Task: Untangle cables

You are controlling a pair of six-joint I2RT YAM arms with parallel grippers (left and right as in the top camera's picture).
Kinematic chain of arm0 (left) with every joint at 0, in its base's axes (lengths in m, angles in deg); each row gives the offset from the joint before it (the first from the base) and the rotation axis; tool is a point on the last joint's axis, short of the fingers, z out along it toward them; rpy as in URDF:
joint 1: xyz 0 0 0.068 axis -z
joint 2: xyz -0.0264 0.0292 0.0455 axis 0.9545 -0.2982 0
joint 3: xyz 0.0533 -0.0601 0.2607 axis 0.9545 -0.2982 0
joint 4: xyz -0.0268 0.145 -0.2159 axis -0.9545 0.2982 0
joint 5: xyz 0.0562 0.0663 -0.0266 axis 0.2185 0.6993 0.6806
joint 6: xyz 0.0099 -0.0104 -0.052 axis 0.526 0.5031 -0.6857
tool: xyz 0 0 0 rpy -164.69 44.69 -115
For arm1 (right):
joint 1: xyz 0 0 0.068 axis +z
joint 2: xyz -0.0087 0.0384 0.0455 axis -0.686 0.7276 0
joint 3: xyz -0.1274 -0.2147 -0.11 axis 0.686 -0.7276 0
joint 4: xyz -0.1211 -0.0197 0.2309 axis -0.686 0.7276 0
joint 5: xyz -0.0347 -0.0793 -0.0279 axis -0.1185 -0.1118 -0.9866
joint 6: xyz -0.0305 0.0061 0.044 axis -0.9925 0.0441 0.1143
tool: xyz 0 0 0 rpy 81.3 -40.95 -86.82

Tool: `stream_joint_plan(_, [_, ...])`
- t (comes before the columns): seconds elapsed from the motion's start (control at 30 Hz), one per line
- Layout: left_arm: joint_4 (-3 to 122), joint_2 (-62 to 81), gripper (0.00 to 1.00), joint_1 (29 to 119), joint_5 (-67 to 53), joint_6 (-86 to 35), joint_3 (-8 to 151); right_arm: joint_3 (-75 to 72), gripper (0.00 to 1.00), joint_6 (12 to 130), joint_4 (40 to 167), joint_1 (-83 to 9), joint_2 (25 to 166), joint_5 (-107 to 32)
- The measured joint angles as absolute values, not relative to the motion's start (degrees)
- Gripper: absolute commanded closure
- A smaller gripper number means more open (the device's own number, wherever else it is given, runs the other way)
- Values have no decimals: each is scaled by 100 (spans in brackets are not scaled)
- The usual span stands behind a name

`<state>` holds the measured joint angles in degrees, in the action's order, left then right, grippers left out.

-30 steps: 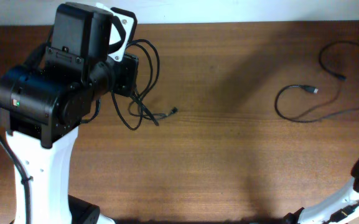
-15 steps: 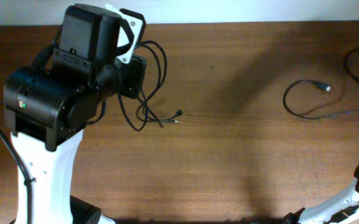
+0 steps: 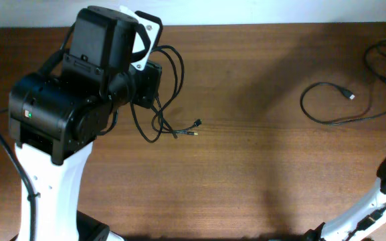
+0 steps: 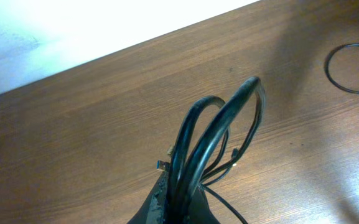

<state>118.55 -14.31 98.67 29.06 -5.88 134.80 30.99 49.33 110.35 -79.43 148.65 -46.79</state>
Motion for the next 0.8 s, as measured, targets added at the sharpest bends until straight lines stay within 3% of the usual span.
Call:
stream_joint_plan(0.33, [11829, -1519, 100, 9926, 2906, -643, 13480, 5088, 96, 4605, 10206, -6769, 14902, -4954])
stream_joint_plan(0.5, [11824, -1772, 100, 9959, 2908, -726, 13480, 5108, 96, 4596, 9968, -6760, 15010, -5003])
stream_joint_plan(0.77, [11641, -1943, 100, 10656, 3302, -853, 13480, 5103, 96, 4646, 10613, -6776, 16491, -5206])
stream_joint_plan(0.8, [11652, -1943, 100, 10682, 3337, -872, 13480, 5103, 60, 4644, 10628, -6776, 16515, -5210])
